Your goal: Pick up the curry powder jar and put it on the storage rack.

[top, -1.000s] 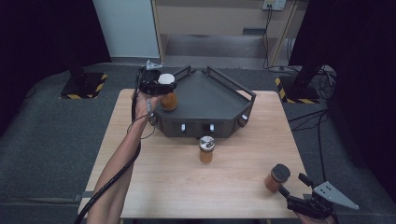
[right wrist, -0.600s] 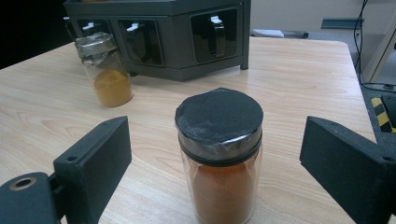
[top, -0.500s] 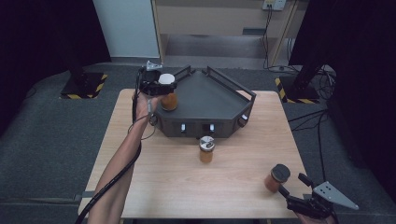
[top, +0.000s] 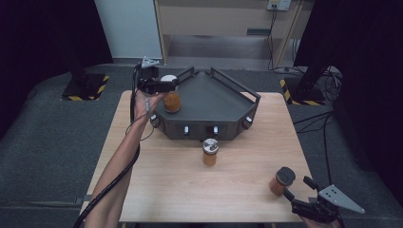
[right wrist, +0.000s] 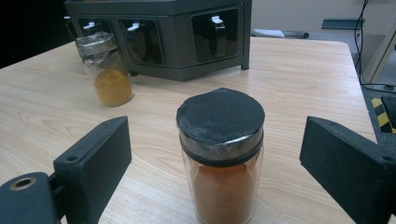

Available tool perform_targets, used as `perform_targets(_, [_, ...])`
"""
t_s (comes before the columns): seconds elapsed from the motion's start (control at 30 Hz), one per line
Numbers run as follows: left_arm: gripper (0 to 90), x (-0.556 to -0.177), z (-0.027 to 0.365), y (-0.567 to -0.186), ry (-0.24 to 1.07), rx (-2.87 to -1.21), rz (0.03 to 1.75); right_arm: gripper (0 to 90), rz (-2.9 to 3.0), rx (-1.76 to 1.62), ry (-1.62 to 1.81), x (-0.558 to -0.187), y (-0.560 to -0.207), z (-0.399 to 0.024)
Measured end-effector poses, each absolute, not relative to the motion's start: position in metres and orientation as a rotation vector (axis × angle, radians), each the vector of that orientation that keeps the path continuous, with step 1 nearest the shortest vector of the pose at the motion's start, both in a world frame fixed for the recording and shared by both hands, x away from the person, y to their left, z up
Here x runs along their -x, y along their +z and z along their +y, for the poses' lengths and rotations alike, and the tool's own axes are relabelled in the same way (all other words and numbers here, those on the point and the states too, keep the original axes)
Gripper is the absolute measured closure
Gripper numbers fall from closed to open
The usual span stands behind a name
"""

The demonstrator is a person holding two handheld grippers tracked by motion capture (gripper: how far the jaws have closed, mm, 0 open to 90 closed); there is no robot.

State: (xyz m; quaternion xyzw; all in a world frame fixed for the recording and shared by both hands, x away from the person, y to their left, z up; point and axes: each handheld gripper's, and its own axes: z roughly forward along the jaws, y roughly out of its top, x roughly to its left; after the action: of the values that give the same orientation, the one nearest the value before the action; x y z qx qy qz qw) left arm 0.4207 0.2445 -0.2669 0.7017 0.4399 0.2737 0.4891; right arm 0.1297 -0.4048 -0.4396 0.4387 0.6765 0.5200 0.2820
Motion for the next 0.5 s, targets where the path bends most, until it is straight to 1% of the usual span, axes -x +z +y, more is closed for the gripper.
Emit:
perform_targets(0.2, [7.2, -0.413, 0.250, -0.261, 0.660, -1.714, 1.041, 9.0, 1.813, -1.170, 1.392, -0.130, -0.440, -0.405])
perform_targets(0.5, [7.2, -0.396, 0.256, -0.251, 0.640, -1.742, 0.965, 9.0, 1.815, -1.168, 1.391, -0.130, -0.440, -0.405])
